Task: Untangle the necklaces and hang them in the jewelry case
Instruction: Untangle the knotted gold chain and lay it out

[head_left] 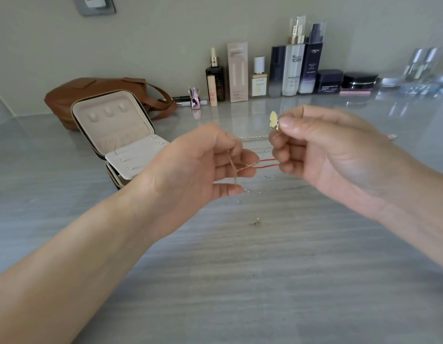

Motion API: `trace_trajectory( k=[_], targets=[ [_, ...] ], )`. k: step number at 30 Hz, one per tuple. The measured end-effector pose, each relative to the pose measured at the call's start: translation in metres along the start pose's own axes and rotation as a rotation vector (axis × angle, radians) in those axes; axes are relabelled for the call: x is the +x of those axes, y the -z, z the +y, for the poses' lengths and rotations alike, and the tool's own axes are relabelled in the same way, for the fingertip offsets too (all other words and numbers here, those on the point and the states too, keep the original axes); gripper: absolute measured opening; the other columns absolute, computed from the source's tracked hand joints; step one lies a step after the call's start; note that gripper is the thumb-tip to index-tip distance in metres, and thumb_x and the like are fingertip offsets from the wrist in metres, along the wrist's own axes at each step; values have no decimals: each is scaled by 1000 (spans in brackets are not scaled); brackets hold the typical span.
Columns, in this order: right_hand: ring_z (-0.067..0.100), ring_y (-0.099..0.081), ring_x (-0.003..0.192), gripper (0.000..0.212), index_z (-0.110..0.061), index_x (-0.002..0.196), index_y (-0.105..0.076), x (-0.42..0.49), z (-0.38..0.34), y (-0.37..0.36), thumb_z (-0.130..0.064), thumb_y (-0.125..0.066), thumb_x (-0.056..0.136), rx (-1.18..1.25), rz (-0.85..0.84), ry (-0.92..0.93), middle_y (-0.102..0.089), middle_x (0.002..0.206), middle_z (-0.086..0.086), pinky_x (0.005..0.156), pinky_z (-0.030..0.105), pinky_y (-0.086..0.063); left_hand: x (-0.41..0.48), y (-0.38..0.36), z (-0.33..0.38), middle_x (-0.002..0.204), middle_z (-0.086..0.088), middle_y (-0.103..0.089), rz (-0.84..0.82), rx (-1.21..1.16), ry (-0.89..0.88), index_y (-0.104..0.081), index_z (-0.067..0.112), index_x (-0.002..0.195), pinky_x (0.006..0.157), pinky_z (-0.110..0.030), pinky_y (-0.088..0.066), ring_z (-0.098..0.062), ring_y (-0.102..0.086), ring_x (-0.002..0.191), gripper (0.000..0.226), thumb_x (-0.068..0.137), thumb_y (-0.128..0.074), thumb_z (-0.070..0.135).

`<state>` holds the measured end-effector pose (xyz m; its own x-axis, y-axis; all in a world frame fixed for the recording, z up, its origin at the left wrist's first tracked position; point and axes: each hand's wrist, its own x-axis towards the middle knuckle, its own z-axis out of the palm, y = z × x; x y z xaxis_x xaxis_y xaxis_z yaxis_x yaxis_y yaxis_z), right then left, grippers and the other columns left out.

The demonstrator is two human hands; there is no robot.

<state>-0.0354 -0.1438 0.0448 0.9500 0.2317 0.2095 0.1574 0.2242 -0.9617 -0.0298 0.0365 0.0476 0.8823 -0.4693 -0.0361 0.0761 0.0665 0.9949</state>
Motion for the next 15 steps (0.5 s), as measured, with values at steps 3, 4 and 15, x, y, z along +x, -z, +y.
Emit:
trace_trajectory(
  k=[3,4,15],
  targets=[
    [11,-57,53,6,-18,62,-59,0,-1,0,-19,-61,68,52,0,-2,-62,56,-2,54,19,-49,2,-1,-2,71,0,-63,13,38,16,-54,20,52,69,-32,-43,-16,-60,72,17,67,-47,24],
    [12,-54,52,5,-17,63,-57,-1,-1,-1,-20,-58,67,65,-2,1,-58,52,-2,54,20,-49,2,-1,-3,71,1,-63,16,47,19,-53,19,52,70,-32,-43,-16,-60,72,16,67,-47,24],
    [16,-65,60,4,-16,67,-55,0,1,-2,-19,-56,71,98,5,-11,-60,57,0,71,27,-55,5,-1,-8,70,3,-65,69,147,37,-60,21,50,67,-30,-44,-12,-60,70,17,64,-53,25]
  ],
)
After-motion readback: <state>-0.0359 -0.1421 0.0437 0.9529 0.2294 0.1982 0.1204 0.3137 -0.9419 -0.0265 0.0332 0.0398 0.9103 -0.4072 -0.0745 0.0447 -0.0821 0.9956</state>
